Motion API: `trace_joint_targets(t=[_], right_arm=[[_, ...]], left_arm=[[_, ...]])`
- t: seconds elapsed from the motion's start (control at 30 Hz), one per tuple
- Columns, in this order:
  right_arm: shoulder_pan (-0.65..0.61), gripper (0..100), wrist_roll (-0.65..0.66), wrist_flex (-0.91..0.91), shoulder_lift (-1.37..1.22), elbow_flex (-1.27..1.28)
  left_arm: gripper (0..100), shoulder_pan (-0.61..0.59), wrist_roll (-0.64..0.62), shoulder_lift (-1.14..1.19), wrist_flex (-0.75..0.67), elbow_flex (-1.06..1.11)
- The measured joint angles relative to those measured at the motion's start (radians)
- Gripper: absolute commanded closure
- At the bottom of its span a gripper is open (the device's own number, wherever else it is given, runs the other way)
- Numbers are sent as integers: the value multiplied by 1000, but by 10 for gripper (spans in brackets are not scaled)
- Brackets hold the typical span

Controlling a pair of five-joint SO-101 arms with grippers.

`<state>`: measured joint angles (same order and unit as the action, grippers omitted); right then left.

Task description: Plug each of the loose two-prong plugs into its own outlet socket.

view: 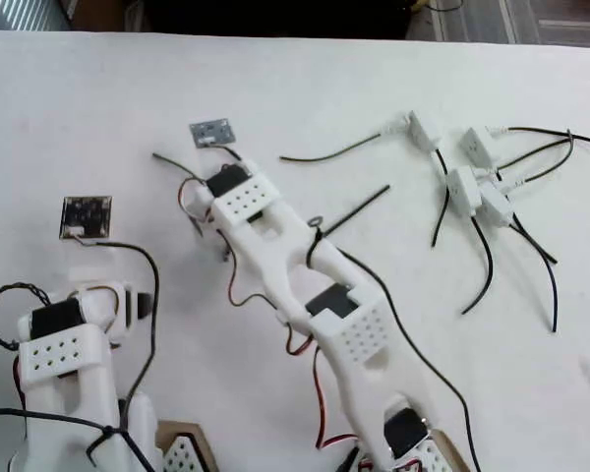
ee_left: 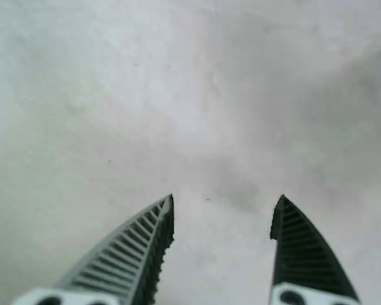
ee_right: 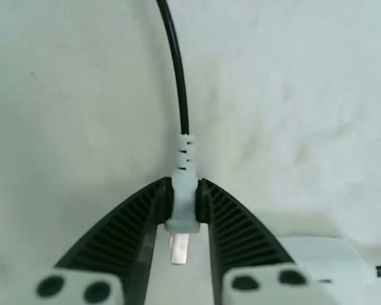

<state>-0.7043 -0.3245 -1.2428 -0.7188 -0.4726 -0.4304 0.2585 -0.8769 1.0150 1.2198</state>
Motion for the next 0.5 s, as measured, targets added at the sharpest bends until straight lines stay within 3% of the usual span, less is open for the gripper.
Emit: trace_joint_targets(t=[0.33,0.43,0.5], right_arm=[[-2,960,161,-218,0,-51],[-2,908,176,-262,-15,-55],[-8,923,181,-285,-40,-61]], left_arm=[[748,0,0,0,0,0],[748,0,0,0,0,0],[748,0,0,0,0,0]])
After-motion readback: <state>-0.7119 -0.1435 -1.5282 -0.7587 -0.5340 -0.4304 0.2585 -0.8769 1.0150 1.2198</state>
